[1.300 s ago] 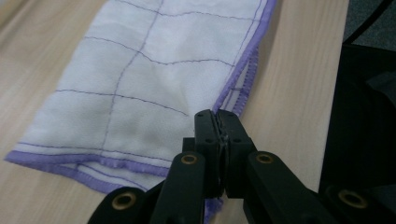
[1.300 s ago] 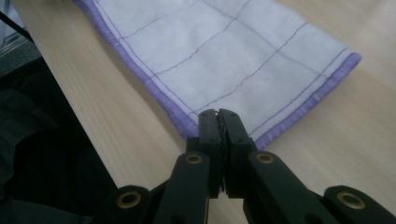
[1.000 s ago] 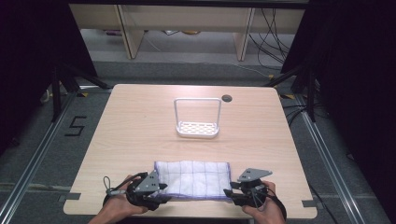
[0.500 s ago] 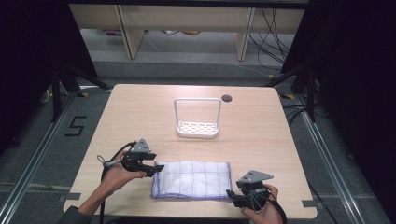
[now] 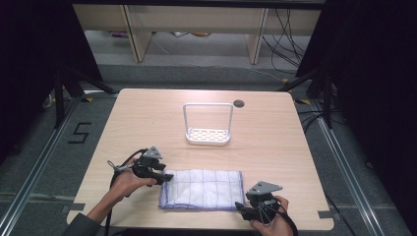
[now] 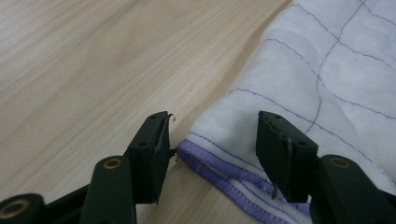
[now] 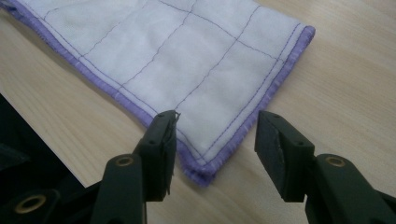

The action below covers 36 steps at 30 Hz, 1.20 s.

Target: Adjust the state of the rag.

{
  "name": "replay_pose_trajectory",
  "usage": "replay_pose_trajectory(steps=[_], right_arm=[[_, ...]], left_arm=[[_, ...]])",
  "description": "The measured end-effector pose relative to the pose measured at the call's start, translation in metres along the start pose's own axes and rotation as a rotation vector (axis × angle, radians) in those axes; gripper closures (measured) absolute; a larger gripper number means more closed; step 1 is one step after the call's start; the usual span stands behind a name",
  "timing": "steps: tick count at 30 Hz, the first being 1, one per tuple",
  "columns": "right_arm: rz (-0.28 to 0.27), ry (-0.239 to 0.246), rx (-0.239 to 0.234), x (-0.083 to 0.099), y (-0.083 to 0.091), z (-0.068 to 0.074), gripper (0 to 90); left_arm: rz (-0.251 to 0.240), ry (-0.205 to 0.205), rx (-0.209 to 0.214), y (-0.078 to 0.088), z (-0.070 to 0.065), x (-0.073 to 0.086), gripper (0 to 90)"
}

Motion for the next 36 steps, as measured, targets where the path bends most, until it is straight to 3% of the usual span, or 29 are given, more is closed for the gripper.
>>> replay_pose_trajectory(steps=[3, 4, 5, 6, 8, 9, 11, 12, 13, 15, 18, 21, 22, 23, 26, 27, 28, 29, 30, 32, 34, 35, 36], right_arm=[[0.009, 0.004, -0.001, 0.001, -0.003, 0.001, 50.9], [0.017, 0.009, 0.002, 0.001, -0.004, 0.002, 51.4], [0.027, 0.024, 0.001, 0.002, -0.005, 0.002, 52.1], [0.033, 0.015, 0.007, 0.002, -0.005, 0.003, 52.7], [0.049, 0.02, 0.01, 0.004, -0.008, 0.005, 54.5], [0.057, 0.013, 0.008, 0.004, -0.01, 0.007, 55.0], [0.077, 0.024, 0.007, 0.005, -0.012, 0.009, 58.8], [0.082, 0.041, 0.007, 0.005, -0.013, 0.008, 61.2], [0.08, 0.046, 0.01, 0.006, -0.013, 0.009, 63.7], [0.081, 0.056, 0.007, 0.006, -0.013, 0.008, 68.7], [0.078, 0.059, 0.0, 0.007, -0.012, 0.006, 78.6], [0.082, 0.113, -0.001, 0.006, -0.012, 0.004, 82.2], [0.091, 0.1, -0.003, 0.005, -0.012, 0.005, 82.6], [0.094, 0.127, -0.014, 0.004, -0.013, 0.002, 82.9], [0.082, 0.128, -0.006, 0.0, -0.014, -0.005, 83.4], [0.092, 0.121, -0.009, -0.002, -0.014, -0.009, 83.5], [0.096, 0.126, -0.007, -0.004, -0.015, -0.013, 83.5], [0.081, 0.135, 0.004, -0.007, -0.017, -0.018, 83.5], [0.078, 0.137, 0.009, -0.011, -0.019, -0.023, 83.5], [0.085, 0.126, 0.006, -0.02, -0.022, -0.032, 83.5], [0.074, 0.141, 0.011, -0.031, -0.031, -0.04, 83.4], [0.09, 0.155, 0.001, -0.038, -0.034, -0.045, 83.4], [0.094, 0.184, -0.005, -0.044, -0.04, -0.049, 83.4]], left_arm=[[0.008, 0.007, 0.006, -0.003, 0.003, 0.0, 45.6], [0.041, -0.026, 0.004, -0.003, 0.007, 0.001, 47.1], [0.041, -0.025, 0.009, -0.004, 0.008, 0.002, 48.7], [0.036, -0.024, 0.02, -0.004, 0.009, 0.002, 51.0], [-0.011, 0.019, 0.031, -0.006, 0.007, 0.001, 57.0], [-0.01, 0.012, 0.036, -0.005, 0.008, 0.001, 59.6], [-0.01, -0.005, 0.039, -0.004, 0.008, 0.002, 65.0], [0.026, -0.051, 0.042, -0.002, 0.01, 0.002, 67.9], [0.014, -0.041, 0.045, -0.002, 0.009, 0.003, 71.5], [0.022, -0.062, 0.045, -0.002, 0.008, 0.003, 77.0], [0.058, -0.123, 0.037, 0.001, 0.006, 0.003, 83.3], [0.055, -0.144, 0.03, 0.003, 0.001, 0.005, 84.7], [0.054, -0.155, 0.028, 0.004, 0.0, 0.006, 84.9], [0.047, -0.157, 0.024, 0.005, -0.002, 0.007, 85.1], [0.045, -0.194, 0.023, 0.011, -0.01, 0.014, 85.4], [0.001, -0.15, 0.031, 0.011, -0.015, 0.017, 85.4], [-0.012, -0.128, 0.051, 0.013, -0.019, 0.021, 85.5], [-0.005, -0.143, 0.059, 0.017, -0.021, 0.026, 85.5], [-0.031, -0.111, 0.07, 0.018, -0.026, 0.031, 85.5], [-0.04, -0.104, 0.091, 0.023, -0.032, 0.039, 85.5], [-0.046, -0.094, 0.1, 0.026, -0.041, 0.048, 85.4], [-0.048, -0.109, 0.101, 0.027, -0.044, 0.051, 85.4], [-0.049, -0.105, 0.107, 0.028, -0.048, 0.054, 85.4]])
Point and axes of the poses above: each handheld gripper's, and its own axes: y roughly backward along the jaws, x roughly out of its underside, z roughly to its left, the point moved 2 cm from there along -y, roughly forward along the jaws, and after that the axes turned 5 degrees about y, right-handed, at the moved point
